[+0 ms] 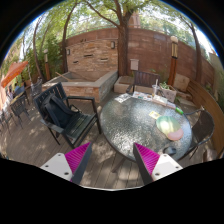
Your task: Arrange mouse
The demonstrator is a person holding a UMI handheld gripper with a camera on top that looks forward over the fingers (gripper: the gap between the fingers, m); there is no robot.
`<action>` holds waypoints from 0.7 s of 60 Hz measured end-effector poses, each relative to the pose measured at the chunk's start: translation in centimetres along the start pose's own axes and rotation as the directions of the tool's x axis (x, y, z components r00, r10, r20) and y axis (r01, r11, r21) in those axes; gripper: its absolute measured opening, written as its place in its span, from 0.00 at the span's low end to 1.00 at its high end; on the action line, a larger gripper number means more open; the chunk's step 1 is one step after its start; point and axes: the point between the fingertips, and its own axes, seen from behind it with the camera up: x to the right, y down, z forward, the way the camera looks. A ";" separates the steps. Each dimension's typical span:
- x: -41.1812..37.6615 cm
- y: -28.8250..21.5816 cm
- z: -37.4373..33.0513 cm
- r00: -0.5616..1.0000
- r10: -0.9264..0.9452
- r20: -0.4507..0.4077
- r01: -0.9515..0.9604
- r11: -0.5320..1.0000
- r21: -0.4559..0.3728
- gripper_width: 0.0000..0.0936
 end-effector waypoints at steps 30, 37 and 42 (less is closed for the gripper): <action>21.6 14.5 7.6 0.986 0.081 -0.143 -0.096 0.990 -0.105 0.94; 26.5 15.4 11.6 0.979 0.124 -0.163 -0.141 0.985 -0.097 0.94; 28.8 15.8 14.1 0.974 0.162 -0.160 -0.180 0.978 -0.105 0.92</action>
